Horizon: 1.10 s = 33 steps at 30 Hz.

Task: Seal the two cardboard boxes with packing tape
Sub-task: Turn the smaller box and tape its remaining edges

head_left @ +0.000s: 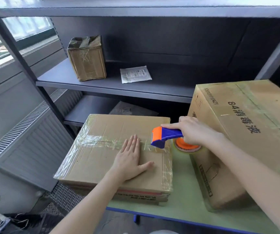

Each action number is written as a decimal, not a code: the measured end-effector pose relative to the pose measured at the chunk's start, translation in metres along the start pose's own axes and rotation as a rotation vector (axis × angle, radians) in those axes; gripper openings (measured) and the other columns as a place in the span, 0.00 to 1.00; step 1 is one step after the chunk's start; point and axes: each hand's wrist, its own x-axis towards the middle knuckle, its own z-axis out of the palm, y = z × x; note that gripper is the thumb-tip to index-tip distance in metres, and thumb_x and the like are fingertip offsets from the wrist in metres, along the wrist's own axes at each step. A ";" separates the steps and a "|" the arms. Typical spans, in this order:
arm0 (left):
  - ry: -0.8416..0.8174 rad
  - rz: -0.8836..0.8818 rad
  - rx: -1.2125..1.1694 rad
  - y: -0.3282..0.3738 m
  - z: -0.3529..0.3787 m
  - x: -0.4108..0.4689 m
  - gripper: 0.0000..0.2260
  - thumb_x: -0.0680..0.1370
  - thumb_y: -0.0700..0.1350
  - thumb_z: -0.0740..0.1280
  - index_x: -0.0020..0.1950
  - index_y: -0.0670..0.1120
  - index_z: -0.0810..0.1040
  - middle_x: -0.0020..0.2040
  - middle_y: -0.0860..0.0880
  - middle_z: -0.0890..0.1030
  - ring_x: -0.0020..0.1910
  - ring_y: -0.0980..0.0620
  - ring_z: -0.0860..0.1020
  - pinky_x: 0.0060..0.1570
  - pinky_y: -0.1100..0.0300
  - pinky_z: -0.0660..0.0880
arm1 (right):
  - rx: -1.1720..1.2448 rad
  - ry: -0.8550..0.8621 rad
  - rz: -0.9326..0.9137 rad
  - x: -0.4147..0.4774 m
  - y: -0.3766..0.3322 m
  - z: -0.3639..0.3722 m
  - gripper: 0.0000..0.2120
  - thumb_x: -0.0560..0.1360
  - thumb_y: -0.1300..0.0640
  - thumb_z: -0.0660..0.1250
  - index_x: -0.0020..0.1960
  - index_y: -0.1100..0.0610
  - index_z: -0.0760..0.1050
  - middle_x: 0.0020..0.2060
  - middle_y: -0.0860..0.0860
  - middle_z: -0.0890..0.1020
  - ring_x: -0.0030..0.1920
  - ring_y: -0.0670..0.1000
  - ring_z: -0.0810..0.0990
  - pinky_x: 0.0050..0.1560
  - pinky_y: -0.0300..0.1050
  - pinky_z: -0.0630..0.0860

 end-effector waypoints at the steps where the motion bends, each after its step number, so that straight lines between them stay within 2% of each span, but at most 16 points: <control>1: -0.007 0.000 -0.022 0.018 0.004 0.003 0.48 0.70 0.74 0.42 0.76 0.40 0.38 0.77 0.43 0.38 0.75 0.51 0.35 0.72 0.56 0.32 | -0.010 0.000 -0.004 -0.001 0.000 0.001 0.32 0.76 0.61 0.57 0.70 0.30 0.53 0.37 0.46 0.62 0.43 0.50 0.65 0.41 0.43 0.60; 5: 0.014 -0.062 0.028 0.045 0.012 0.009 0.56 0.63 0.79 0.42 0.76 0.38 0.40 0.77 0.42 0.40 0.75 0.48 0.37 0.73 0.53 0.34 | -0.043 -0.010 -0.007 -0.006 -0.001 0.006 0.32 0.77 0.61 0.57 0.71 0.32 0.52 0.36 0.46 0.60 0.42 0.49 0.63 0.42 0.43 0.58; 11: 0.020 -0.020 0.030 0.031 0.011 0.009 0.58 0.60 0.81 0.37 0.77 0.41 0.40 0.77 0.46 0.40 0.75 0.52 0.37 0.72 0.57 0.34 | -0.053 -0.009 0.015 -0.005 -0.005 0.006 0.32 0.77 0.59 0.58 0.72 0.33 0.52 0.40 0.48 0.63 0.43 0.50 0.62 0.44 0.44 0.59; 15: 0.019 0.013 0.014 0.015 0.007 0.012 0.55 0.61 0.79 0.37 0.77 0.43 0.40 0.77 0.49 0.41 0.75 0.56 0.38 0.73 0.59 0.36 | -0.053 -0.032 0.041 -0.003 -0.009 0.006 0.32 0.77 0.58 0.59 0.72 0.33 0.50 0.41 0.49 0.63 0.44 0.50 0.63 0.44 0.44 0.59; 18: 0.023 0.053 -0.006 0.003 0.004 0.011 0.51 0.64 0.78 0.41 0.77 0.45 0.40 0.77 0.52 0.41 0.72 0.60 0.35 0.70 0.63 0.33 | -0.065 -0.023 0.043 0.002 -0.014 0.007 0.32 0.77 0.56 0.60 0.72 0.34 0.49 0.43 0.49 0.64 0.45 0.49 0.63 0.44 0.44 0.60; 22: 0.047 0.097 0.001 -0.013 0.005 0.002 0.50 0.65 0.78 0.42 0.77 0.47 0.41 0.74 0.56 0.38 0.71 0.61 0.34 0.69 0.66 0.31 | -0.063 -0.043 0.042 0.005 -0.019 0.010 0.32 0.77 0.58 0.59 0.72 0.33 0.50 0.43 0.49 0.64 0.46 0.50 0.63 0.44 0.44 0.60; 27: 0.035 0.180 0.001 -0.032 0.002 -0.005 0.45 0.69 0.76 0.46 0.77 0.50 0.42 0.75 0.57 0.40 0.71 0.63 0.32 0.69 0.67 0.30 | 0.007 -0.036 0.042 0.005 -0.021 0.012 0.32 0.77 0.58 0.58 0.71 0.32 0.51 0.38 0.46 0.61 0.44 0.50 0.64 0.36 0.41 0.55; 30: 0.053 0.188 -0.002 -0.033 0.002 -0.007 0.45 0.69 0.76 0.44 0.77 0.50 0.42 0.75 0.57 0.39 0.72 0.62 0.33 0.69 0.66 0.30 | -0.001 -0.033 0.063 0.002 -0.021 0.014 0.32 0.77 0.58 0.59 0.71 0.31 0.51 0.40 0.48 0.63 0.45 0.50 0.64 0.40 0.42 0.58; 33: 0.058 0.197 0.021 -0.033 0.002 -0.007 0.44 0.70 0.75 0.44 0.77 0.50 0.41 0.75 0.57 0.39 0.72 0.61 0.33 0.70 0.66 0.31 | 0.010 -0.043 0.053 -0.004 -0.021 0.017 0.32 0.77 0.59 0.58 0.71 0.31 0.51 0.37 0.47 0.61 0.44 0.50 0.63 0.41 0.43 0.58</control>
